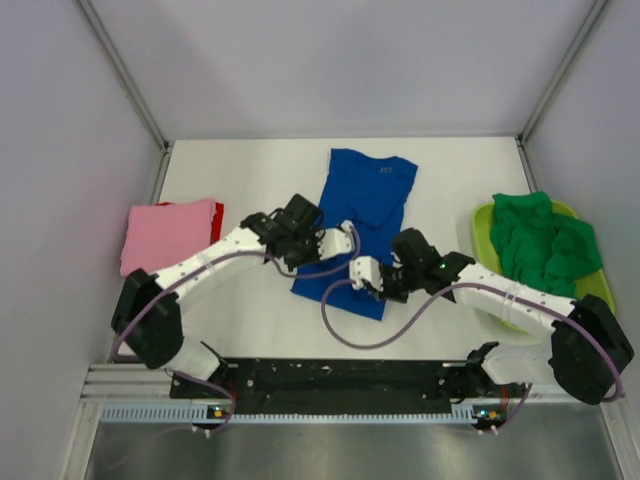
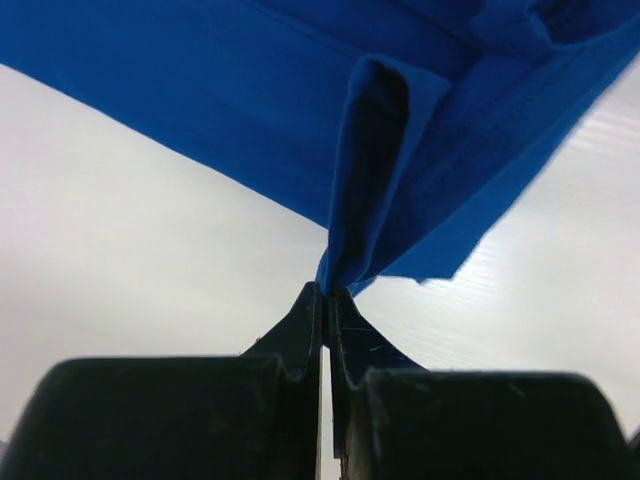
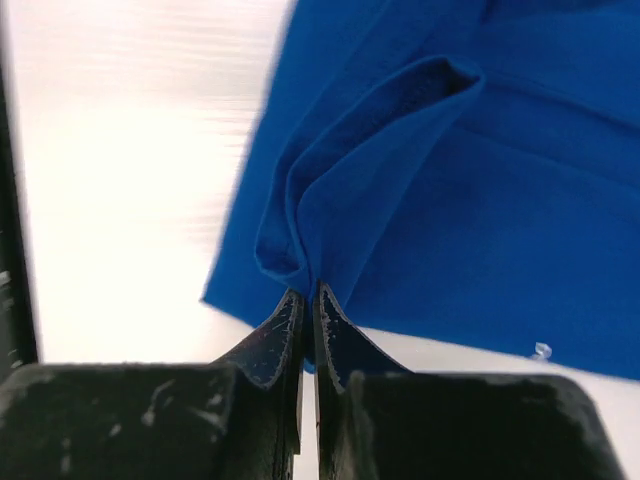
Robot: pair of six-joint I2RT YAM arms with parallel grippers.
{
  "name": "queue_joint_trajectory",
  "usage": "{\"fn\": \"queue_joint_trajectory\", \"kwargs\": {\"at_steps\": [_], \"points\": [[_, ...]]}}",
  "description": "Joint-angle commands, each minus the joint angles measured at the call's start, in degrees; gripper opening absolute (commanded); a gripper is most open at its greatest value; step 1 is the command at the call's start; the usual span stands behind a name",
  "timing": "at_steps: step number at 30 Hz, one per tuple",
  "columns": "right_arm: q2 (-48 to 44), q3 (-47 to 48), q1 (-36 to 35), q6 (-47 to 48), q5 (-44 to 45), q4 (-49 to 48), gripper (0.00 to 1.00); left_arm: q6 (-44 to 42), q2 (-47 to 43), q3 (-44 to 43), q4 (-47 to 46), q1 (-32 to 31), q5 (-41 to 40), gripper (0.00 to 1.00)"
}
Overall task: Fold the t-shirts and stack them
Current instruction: Fold the folded rectangular tshirt in 1/3 of the way
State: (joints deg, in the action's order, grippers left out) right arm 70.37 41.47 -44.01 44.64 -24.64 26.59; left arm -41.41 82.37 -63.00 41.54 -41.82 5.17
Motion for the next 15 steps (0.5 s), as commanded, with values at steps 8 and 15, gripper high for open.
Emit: {"fn": "queue_joint_trajectory", "kwargs": {"at_steps": [8, 15], "points": [[10.57, 5.29, 16.41, -12.21, 5.83, -27.97, 0.0, 4.06, 29.76, -34.54, 10.14, 9.04, -2.27, 0.0], [16.28, 7.3, 18.43, -12.3, 8.99, -31.16, 0.0, 3.09, 36.72, -40.79, 8.74, 9.04, -4.55, 0.0]]}}
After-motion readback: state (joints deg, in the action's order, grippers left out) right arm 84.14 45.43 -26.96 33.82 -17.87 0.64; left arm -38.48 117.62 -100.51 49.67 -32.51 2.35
